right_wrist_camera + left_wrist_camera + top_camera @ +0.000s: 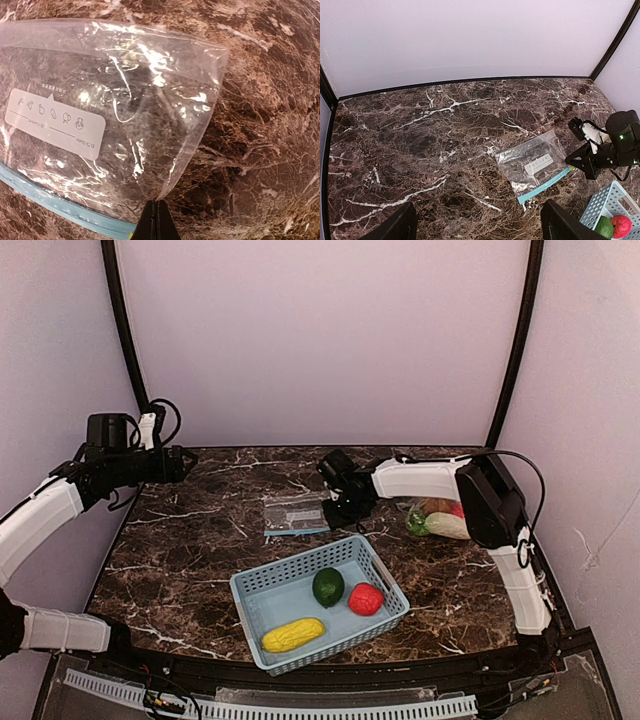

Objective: Place the food in the zip-top bag and seal the zipper
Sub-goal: Pick up the zipper food storage bag from the center of the board.

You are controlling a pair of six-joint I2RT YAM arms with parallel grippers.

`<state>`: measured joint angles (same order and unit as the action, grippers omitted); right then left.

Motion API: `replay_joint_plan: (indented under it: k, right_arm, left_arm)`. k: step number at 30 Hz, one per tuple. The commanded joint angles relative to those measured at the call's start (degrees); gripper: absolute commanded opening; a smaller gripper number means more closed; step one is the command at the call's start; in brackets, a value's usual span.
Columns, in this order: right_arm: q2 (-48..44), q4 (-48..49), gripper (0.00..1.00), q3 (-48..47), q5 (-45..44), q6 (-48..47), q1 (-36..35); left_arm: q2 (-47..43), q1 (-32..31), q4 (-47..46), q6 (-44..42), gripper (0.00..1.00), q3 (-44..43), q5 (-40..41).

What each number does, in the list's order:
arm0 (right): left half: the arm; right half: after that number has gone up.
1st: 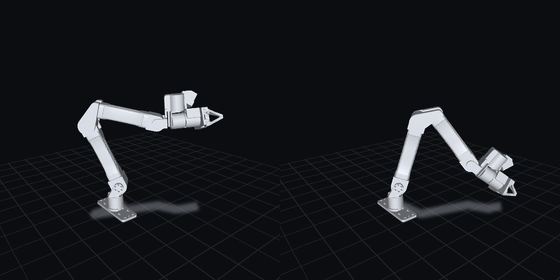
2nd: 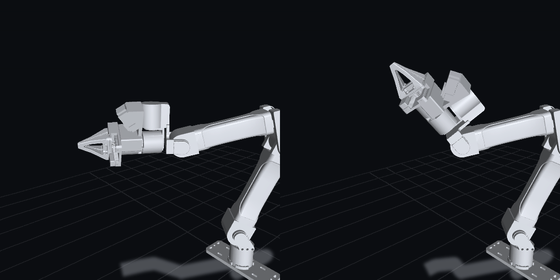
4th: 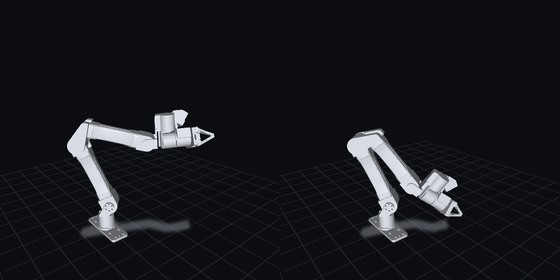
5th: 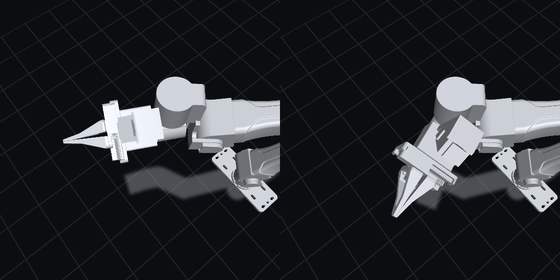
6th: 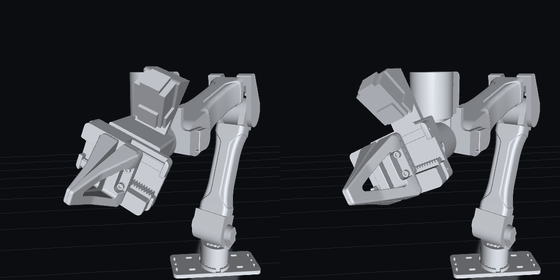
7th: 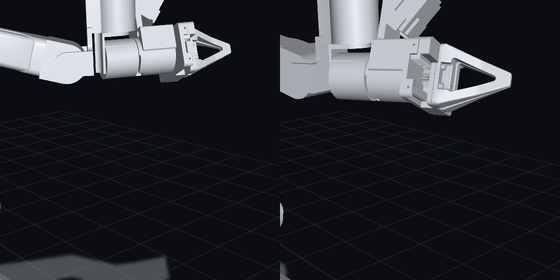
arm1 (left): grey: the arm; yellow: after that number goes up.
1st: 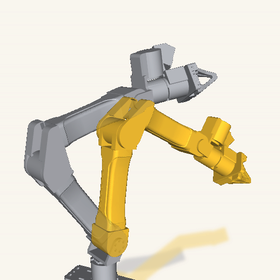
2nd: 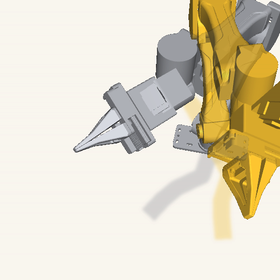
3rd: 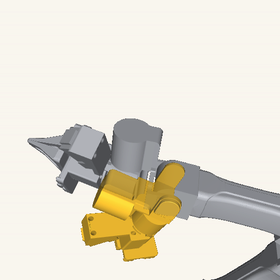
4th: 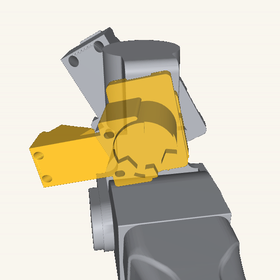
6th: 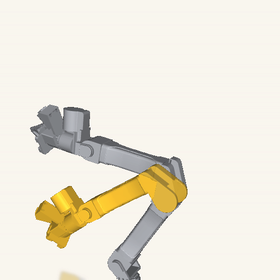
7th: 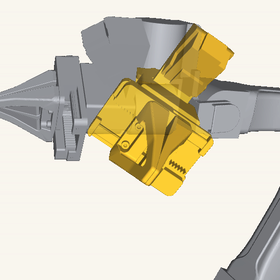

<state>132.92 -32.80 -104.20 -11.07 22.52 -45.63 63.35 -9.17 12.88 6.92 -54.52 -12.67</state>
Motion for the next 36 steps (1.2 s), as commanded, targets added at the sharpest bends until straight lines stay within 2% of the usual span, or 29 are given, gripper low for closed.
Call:
replay_joint_plan:
  k: [1,10,17,22,25,28,32,36]
  right_arm:
    - [-0.41,-2.29,0.00,2.32,-0.65,1.17,-0.98]
    - [-14.08,7.21,0.00,10.44,8.89,3.39,-0.97]
    - [-24.51,14.86,0.00,15.31,14.84,2.89,-1.03]
    - [-27.90,14.66,0.00,15.30,17.64,0.91,-1.13]
    - [-30.63,14.26,0.00,15.54,20.22,-2.40,-1.69]
    - [-34.05,11.97,0.00,15.21,21.48,-5.35,-2.26]
    - [-38.68,9.10,0.00,15.79,26.50,-8.86,-2.35]
    - [-43.23,5.74,0.00,18.13,34.01,-18.73,-3.32]
  left_arm:
    - [-0.86,0.32,-1.32,0.56,0.86,1.18,-1.01]
    - [-1.04,0.38,-1.99,-0.24,0.83,1.35,-2.76]
    - [-1.25,0.17,-7.62,0.09,0.79,3.56,-14.72]
    - [-1.85,-3.59,-11.83,-1.41,0.76,4.54,-22.02]
    - [-2.57,-8.38,-15.27,-3.80,0.79,5.97,-25.70]
    - [-1.11,-10.68,-17.75,-2.44,0.80,5.86,-31.45]
    - [1.01,-15.77,-15.23,-4.47,0.82,1.71,-29.69]
    - [2.82,-16.66,-11.32,-4.12,0.85,-5.04,-30.76]
